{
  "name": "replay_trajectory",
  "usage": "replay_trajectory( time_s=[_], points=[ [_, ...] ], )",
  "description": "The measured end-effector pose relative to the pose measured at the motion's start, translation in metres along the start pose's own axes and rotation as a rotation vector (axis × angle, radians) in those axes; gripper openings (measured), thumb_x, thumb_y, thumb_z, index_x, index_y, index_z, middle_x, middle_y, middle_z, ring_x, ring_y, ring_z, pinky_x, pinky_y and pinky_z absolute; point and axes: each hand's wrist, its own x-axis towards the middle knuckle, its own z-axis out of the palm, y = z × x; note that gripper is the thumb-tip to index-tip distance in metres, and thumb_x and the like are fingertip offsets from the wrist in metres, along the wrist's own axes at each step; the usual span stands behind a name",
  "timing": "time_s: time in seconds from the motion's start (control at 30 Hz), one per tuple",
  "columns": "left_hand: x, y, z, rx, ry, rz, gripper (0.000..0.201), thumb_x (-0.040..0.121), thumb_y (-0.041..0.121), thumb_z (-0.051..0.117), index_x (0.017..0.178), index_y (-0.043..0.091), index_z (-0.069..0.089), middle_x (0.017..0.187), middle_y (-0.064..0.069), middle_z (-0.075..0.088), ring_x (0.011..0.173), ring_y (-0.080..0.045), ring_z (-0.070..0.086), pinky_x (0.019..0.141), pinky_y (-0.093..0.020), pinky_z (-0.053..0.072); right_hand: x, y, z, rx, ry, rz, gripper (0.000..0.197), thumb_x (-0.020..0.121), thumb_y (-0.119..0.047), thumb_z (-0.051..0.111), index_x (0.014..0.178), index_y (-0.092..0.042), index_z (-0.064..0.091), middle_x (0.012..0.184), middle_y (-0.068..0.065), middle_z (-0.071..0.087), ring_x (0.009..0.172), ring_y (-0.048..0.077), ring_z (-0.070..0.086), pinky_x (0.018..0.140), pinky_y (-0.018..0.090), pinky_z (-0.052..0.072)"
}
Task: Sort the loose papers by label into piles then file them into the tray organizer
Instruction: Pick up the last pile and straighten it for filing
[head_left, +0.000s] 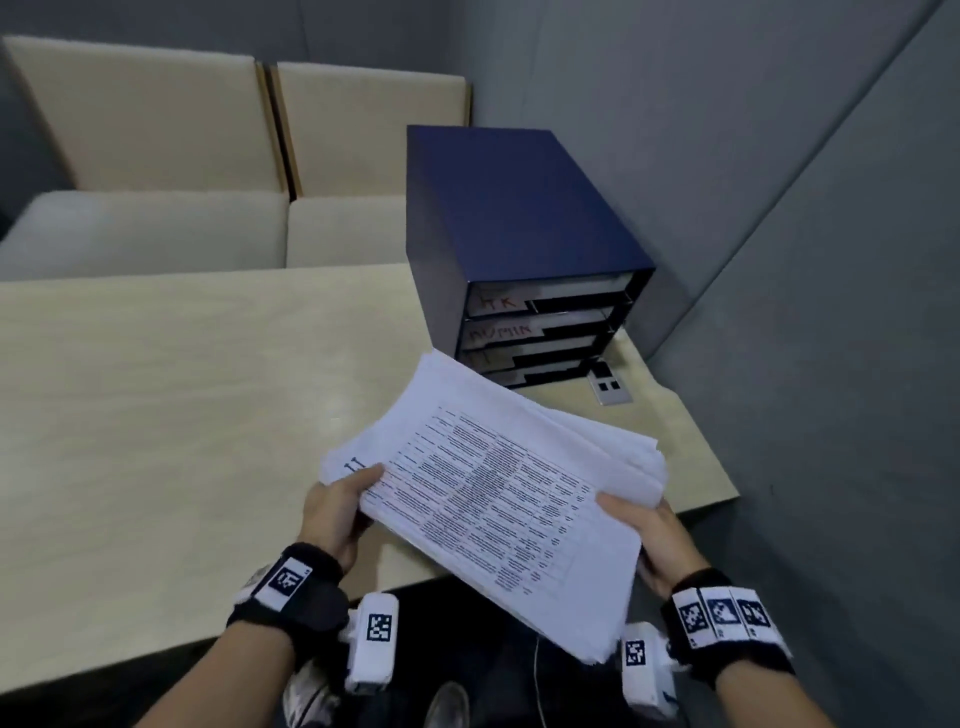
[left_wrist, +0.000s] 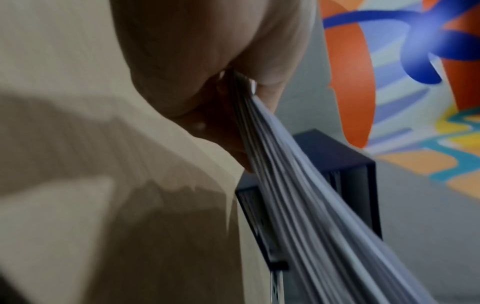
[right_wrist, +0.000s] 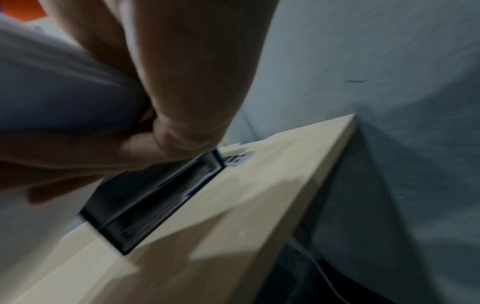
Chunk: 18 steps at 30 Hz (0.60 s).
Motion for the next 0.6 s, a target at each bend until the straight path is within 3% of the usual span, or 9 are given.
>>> replay_trajectory(
  time_s=[0.1, 0.23, 0.3, 0.37, 0.43, 0.47, 0.6],
  points=[
    [-0.02, -0.011, 0.032, 0.143, -0.1, 0.007, 0.021, 0.084, 0.0, 0.068, 0.104, -0.005, 0.068, 0.1, -0.022, 0.074, 0.083, -0.034, 0.072, 0.076, -0.042, 0.061, -0.011, -0.007, -0.037, 0.103, 0.081, 0.033, 0.033, 0.087, 0.004, 0.063, 0.119, 0.004, 0.063, 0.095, 0.016, 0.078, 0.078, 0.026, 0.077, 0.059, 0.032, 0.061],
    [-0.024, -0.017, 0.072, 0.248, -0.181, 0.016, 0.026, 0.088, 0.003, 0.065, 0.111, -0.008, 0.065, 0.086, -0.016, 0.073, 0.059, -0.02, 0.068, 0.05, -0.025, 0.053, -0.023, -0.012, -0.075, 0.19, 0.185, 0.042, 0.026, 0.095, -0.001, 0.056, 0.12, 0.001, 0.064, 0.095, 0.016, 0.078, 0.076, 0.028, 0.077, 0.057, 0.034, 0.061],
    [-0.022, -0.012, 0.094, 0.242, -0.184, 0.03, 0.028, 0.091, 0.006, 0.063, 0.112, -0.013, 0.062, 0.086, -0.018, 0.072, 0.06, -0.021, 0.068, 0.05, -0.025, 0.053, -0.021, -0.011, -0.085, 0.224, 0.232, 0.046, 0.026, 0.095, -0.005, 0.057, 0.119, 0.001, 0.065, 0.102, 0.017, 0.077, 0.081, 0.028, 0.077, 0.061, 0.035, 0.062],
    [-0.018, -0.005, 0.114, 0.205, -0.184, 0.03, 0.024, 0.095, 0.008, 0.061, 0.111, -0.01, 0.06, 0.088, -0.019, 0.072, 0.061, -0.022, 0.07, 0.051, -0.026, 0.055, -0.014, -0.01, -0.088, 0.254, 0.28, 0.032, 0.03, 0.095, -0.008, 0.059, 0.122, 0.003, 0.065, 0.117, 0.02, 0.073, 0.098, 0.03, 0.074, 0.081, 0.038, 0.062],
    [-0.014, 0.002, 0.129, 0.242, -0.223, 0.05, 0.027, 0.096, 0.015, 0.062, 0.11, -0.008, 0.057, 0.099, -0.023, 0.073, 0.065, -0.027, 0.07, 0.054, -0.028, 0.058, -0.005, -0.009, -0.085, 0.293, 0.312, -0.005, 0.037, 0.094, -0.009, 0.061, 0.129, 0.003, 0.062, 0.128, 0.019, 0.069, 0.119, 0.033, 0.065, 0.103, 0.044, 0.052],
    [-0.015, 0.004, 0.136, 0.293, -0.253, 0.065, 0.035, 0.097, 0.022, 0.063, 0.114, -0.008, 0.057, 0.105, -0.022, 0.072, 0.07, -0.031, 0.072, 0.058, -0.029, 0.06, -0.001, -0.009, -0.082, 0.314, 0.332, -0.027, 0.038, 0.093, -0.008, 0.062, 0.131, 0.002, 0.061, 0.128, 0.017, 0.069, 0.119, 0.031, 0.065, 0.105, 0.044, 0.051],
    [-0.025, -0.004, 0.141, 0.48, -0.329, 0.104, 0.041, 0.097, 0.042, 0.059, 0.117, 0.006, 0.057, 0.109, -0.008, 0.072, 0.083, -0.03, 0.075, 0.068, -0.03, 0.057, 0.012, -0.011, -0.063, 0.423, 0.361, -0.095, 0.036, 0.095, -0.002, 0.06, 0.131, -0.006, 0.06, 0.12, 0.008, 0.071, 0.098, 0.019, 0.069, 0.075, 0.026, 0.062]
  ],
)
